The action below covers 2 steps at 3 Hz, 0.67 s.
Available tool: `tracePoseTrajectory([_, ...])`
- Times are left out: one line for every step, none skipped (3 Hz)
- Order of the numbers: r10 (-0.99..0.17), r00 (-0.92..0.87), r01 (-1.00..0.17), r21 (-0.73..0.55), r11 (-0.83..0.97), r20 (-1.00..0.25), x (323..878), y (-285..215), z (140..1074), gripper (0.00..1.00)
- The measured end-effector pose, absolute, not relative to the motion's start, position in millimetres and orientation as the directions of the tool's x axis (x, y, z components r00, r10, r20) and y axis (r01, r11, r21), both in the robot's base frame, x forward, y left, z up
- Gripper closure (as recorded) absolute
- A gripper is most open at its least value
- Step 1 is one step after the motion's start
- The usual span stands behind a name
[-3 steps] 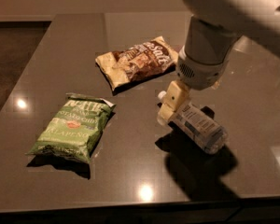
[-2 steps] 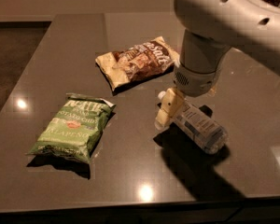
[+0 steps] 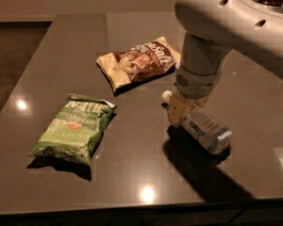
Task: Place blue plastic bottle upright
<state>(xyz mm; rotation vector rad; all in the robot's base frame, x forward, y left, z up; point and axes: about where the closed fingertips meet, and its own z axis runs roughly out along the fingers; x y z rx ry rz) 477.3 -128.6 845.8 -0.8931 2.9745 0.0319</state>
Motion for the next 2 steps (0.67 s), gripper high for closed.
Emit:
tracePoseTrajectory([-0.573, -0.816, -0.577, 0.042, 0.816, -0.071, 484, -125, 864, 0.69])
tracePoseTrajectory([-0.604, -0.759, -0.644, 0.147, 0.751, -0.243, 501, -117, 913, 0.99])
